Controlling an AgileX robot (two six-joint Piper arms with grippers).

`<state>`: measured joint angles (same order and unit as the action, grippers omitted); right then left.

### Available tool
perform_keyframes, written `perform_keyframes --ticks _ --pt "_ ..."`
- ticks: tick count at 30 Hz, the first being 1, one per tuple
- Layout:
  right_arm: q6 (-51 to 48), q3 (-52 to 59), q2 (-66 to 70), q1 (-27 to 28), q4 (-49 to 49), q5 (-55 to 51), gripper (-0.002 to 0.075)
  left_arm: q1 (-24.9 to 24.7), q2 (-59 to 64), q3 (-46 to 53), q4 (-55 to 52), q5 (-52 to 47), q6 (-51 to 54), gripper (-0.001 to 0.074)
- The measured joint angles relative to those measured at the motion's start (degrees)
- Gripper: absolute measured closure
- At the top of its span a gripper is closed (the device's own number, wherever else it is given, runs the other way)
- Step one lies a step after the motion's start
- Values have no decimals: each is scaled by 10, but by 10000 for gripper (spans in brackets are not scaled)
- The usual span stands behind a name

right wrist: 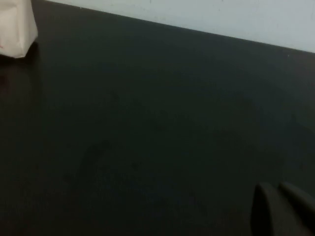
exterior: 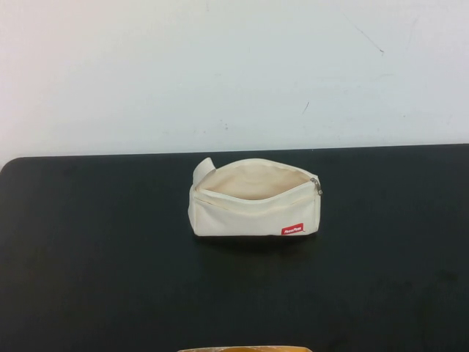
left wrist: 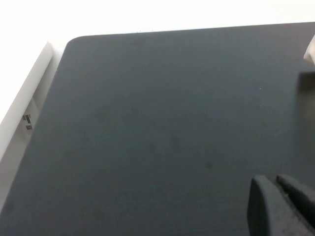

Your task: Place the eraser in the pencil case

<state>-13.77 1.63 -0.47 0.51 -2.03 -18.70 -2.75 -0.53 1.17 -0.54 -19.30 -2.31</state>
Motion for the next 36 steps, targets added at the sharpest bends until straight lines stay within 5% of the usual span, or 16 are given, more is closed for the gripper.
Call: perform_keyframes --ticks 9,20,36 --pt "13 0 0 2 -6 -5 727 0 0 0 0 0 0 736" --pt "145 0 0 2 73 -5 727 0 0 0 0 0 0 737" --pt "154 0 0 2 78 -6 727 0 0 0 0 0 0 737"
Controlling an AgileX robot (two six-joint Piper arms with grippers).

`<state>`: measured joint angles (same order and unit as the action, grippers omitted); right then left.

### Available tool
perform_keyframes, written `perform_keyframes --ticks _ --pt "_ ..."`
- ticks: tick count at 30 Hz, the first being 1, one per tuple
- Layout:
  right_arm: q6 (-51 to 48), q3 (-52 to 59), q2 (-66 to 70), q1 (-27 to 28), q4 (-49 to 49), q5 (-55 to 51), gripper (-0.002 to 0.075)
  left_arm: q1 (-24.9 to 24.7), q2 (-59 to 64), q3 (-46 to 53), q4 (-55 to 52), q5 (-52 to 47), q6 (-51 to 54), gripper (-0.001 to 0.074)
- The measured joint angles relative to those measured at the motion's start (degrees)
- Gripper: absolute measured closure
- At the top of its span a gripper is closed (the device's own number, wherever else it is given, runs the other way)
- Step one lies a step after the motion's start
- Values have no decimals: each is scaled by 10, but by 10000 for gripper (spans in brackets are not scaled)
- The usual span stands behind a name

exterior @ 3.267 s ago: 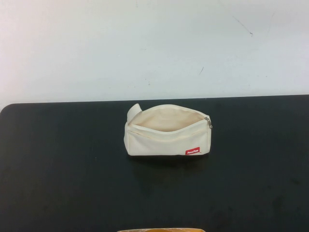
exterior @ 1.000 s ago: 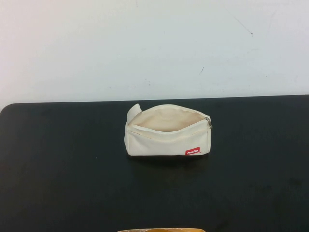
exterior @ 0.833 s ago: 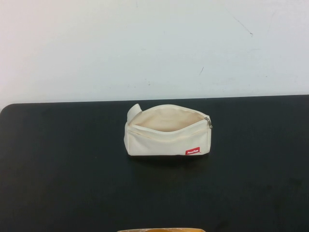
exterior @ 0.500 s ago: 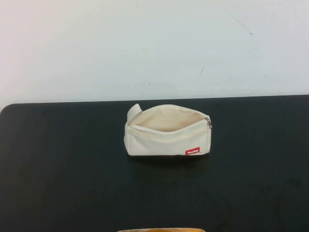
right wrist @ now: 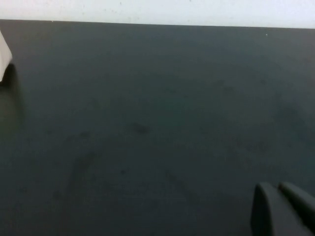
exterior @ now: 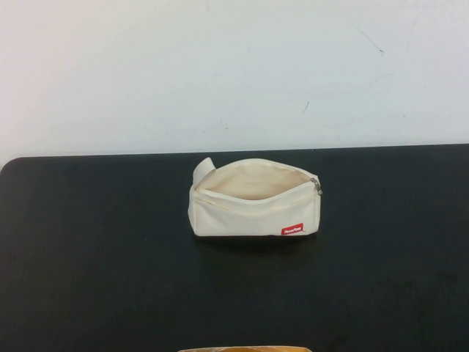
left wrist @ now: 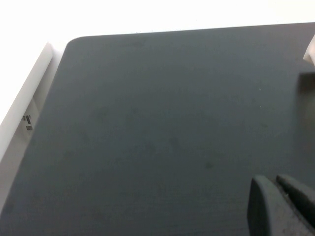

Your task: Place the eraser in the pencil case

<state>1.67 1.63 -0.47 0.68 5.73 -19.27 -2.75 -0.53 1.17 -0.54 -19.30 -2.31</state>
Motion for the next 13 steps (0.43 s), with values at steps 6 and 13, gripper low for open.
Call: perform_keyframes --ticks 6,13 --pt "-8 0 0 0 4 -1 727 0 0 0 0 0 0 737" --pt "-10 -1 0 0 6 -1 727 0 0 0 0 0 0 737"
